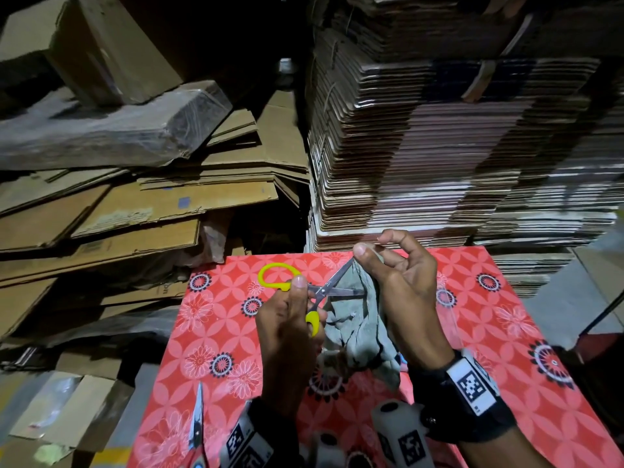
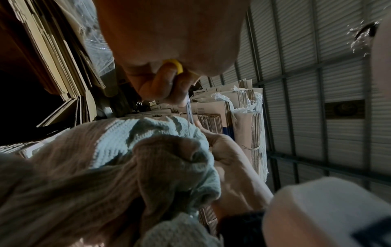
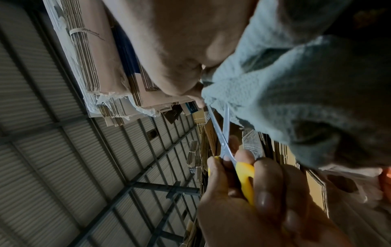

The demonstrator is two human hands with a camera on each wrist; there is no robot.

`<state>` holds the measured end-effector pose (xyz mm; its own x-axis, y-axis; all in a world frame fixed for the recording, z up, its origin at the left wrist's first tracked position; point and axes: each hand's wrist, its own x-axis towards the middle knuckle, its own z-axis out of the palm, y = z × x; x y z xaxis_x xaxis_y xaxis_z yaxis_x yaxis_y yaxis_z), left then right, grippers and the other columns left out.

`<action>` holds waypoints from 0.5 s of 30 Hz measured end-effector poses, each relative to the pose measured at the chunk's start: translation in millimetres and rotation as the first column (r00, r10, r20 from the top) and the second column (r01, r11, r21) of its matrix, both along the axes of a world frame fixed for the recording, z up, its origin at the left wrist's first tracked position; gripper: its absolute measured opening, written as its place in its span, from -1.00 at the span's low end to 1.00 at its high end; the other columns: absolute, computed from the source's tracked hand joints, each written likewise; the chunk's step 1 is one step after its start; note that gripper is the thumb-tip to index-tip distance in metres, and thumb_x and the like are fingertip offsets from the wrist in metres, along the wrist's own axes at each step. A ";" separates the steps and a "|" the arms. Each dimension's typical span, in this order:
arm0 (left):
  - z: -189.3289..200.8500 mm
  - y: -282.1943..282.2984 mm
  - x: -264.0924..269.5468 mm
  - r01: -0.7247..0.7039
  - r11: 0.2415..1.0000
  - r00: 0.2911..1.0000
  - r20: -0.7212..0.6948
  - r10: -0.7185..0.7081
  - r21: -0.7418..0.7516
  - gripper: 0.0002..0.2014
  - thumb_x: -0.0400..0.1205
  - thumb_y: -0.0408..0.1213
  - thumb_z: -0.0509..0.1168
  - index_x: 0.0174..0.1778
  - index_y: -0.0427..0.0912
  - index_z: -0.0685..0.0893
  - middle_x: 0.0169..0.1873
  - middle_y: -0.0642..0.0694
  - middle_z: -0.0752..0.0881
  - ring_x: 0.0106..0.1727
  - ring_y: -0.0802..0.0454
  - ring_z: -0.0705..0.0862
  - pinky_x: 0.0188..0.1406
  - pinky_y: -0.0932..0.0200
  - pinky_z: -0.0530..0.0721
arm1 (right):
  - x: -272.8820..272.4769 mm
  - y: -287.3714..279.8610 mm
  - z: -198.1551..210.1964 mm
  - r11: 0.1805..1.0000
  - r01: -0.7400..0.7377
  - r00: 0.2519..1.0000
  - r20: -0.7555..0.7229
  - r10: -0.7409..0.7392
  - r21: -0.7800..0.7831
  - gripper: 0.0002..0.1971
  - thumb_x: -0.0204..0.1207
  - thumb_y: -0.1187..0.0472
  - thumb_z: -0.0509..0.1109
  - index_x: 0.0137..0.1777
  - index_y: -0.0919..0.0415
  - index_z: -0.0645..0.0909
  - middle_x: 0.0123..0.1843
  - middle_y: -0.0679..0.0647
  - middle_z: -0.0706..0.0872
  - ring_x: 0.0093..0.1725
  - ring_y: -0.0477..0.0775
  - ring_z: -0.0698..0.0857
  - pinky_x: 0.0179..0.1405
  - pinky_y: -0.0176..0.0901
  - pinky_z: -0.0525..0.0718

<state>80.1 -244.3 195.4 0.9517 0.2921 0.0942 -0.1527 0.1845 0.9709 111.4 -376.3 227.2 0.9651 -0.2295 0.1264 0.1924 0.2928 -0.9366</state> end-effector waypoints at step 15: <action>3.2 10.1 -1.0 -0.096 0.987 0.995 -0.014 0.095 -0.130 -0.54 0.77 0.04 0.31 -0.35 -0.22 0.55 -0.60 -0.14 0.53 -0.70 0.12 0.39 -0.72 0.33 0.30 | 31.2 -33.4 9.0 0.992 0.082 0.996 0.035 -0.079 -0.099 -0.70 0.53 0.44 0.59 -0.25 0.14 0.56 -0.38 -0.02 0.77 -0.35 -0.13 0.73 -0.25 -0.24 0.69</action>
